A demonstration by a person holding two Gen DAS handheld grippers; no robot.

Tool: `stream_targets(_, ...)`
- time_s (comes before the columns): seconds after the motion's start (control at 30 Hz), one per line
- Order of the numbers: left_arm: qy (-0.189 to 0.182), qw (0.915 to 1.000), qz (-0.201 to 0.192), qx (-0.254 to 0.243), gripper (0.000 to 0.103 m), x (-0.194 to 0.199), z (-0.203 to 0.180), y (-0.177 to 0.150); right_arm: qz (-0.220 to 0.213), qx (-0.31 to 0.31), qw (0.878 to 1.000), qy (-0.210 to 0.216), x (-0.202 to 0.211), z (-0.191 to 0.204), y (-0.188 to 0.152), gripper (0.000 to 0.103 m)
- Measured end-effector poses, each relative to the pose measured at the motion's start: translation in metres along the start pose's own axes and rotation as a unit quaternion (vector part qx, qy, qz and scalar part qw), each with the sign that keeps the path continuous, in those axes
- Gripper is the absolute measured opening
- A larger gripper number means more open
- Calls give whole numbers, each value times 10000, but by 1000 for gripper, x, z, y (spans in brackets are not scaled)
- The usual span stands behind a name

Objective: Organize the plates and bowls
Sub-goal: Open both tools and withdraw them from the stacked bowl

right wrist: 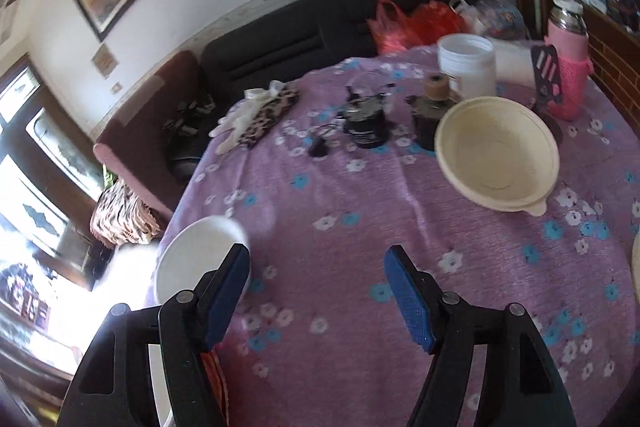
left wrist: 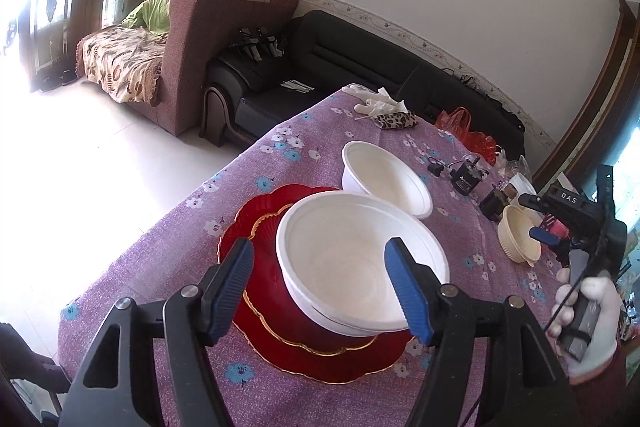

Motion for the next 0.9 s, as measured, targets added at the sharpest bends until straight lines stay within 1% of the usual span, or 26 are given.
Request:
stream_targets(0.03, -19, 10000, -24, -35, 73, 3, -3, 0, 139, -175, 9997, -40, -2, -18, 7, 75)
stream_targets(0.07, -29, 10000, -55, -71, 74, 6, -5, -1, 133, -281, 9994, -116, 2, -33, 9, 75)
stream_targets(0.1, -18, 9999, -85, -107, 75, 8, -8, 0, 30, -276, 9995, -166, 10, -42, 8, 75)
stream_targets(0.17, 13, 9998, -90, -178, 76, 9, -13, 0, -45, -109, 9998, -167, 22, -47, -5, 75)
stream_targets(0.23, 17, 9996, -47, -280, 76, 8, -19, 2, 97, -26, 9999, -14, 23, -44, -25, 75)
stream_targets(0.37, 187, 9983, -114, -537, 76, 9, -28, 9, 296, 246, 9990, 236, 20, -27, -59, 75)
stream_targets(0.5, 454, 9957, -210, -774, 79, 12, -31, 25, 334, 611, 9964, 490, 19, 1, -71, 75)
stream_targets(0.67, 956, 9864, -481, -1247, 82, 9, -38, 53, 265, 939, 9920, 807, 23, 38, -71, 75)
stream_targets(0.77, 1190, 9810, -552, -1428, 82, 0, -43, 68, 221, 1056, 9905, 853, 18, 55, -65, 75)
stream_targets(0.83, 1275, 9780, -567, -1548, 82, -8, -47, 77, 238, 1020, 9904, 899, 11, 62, -61, 75)
stream_targets(0.9, 1453, 9726, -585, -1715, 82, -19, -51, 85, 288, 991, 9906, 900, 1, 68, -57, 75)
Point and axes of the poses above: each gripper's, at about its wrist camera, not at the fingertips, and x roughly against the way its jaws point, z to its left, y to its top, the point moved 6 cm from there along -x, roughly the way its jaws point, and after that the axes turned 4 degrees about x, right-handed, at the moved point
